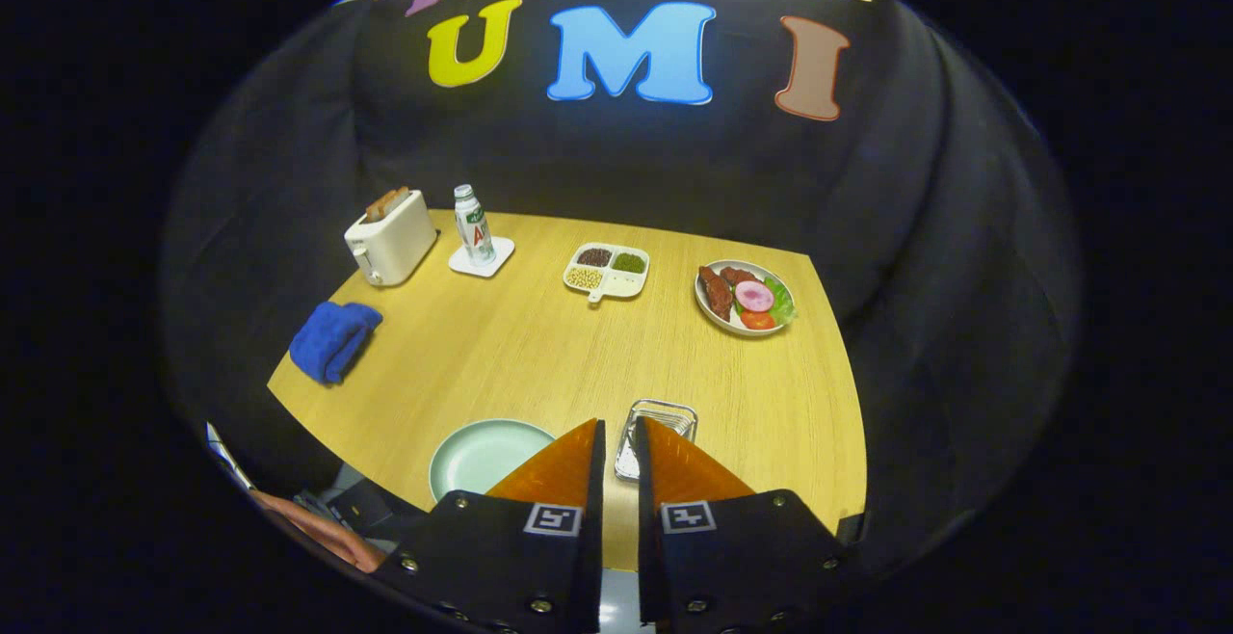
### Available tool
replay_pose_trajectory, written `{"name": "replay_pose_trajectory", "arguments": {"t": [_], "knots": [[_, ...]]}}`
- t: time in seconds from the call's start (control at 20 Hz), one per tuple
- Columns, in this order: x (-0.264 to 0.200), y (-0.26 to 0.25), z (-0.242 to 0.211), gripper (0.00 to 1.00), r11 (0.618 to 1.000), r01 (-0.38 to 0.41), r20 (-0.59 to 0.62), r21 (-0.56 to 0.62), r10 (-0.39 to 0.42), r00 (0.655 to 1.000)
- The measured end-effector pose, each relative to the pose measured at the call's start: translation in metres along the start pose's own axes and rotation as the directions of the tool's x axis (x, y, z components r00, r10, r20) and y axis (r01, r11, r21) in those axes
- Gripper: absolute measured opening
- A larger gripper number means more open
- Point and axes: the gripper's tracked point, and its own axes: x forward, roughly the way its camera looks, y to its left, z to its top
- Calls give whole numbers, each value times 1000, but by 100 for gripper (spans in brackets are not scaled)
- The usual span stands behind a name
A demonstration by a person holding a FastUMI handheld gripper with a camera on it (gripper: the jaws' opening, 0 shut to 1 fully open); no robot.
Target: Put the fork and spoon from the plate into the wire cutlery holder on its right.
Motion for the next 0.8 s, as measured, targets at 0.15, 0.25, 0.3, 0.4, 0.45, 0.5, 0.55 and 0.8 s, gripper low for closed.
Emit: {"name": "replay_pose_trajectory", "arguments": {"t": [0.15, 0.25, 0.3, 0.4, 0.45, 0.5, 0.55, 0.8], "knots": [[-14, 16, 10, 16, 999, 40, 176, 17, -42, 983], [-33, 26, 24, 16, 999, 50, 323, 2, -48, 945], [-42, 37, 33, 16, 1000, 28, 389, -7, -23, 921], [-62, 42, 36, 16, 998, 56, 479, -29, -35, 877], [-65, 43, 36, 16, 996, 70, 511, -45, -38, 859], [-64, 50, 39, 39, 996, 73, 530, -56, -33, 847], [-61, 55, 40, 56, 996, 77, 552, -50, -36, 833], [-62, 90, 46, 97, 999, 44, 655, -19, -20, 755]]}}
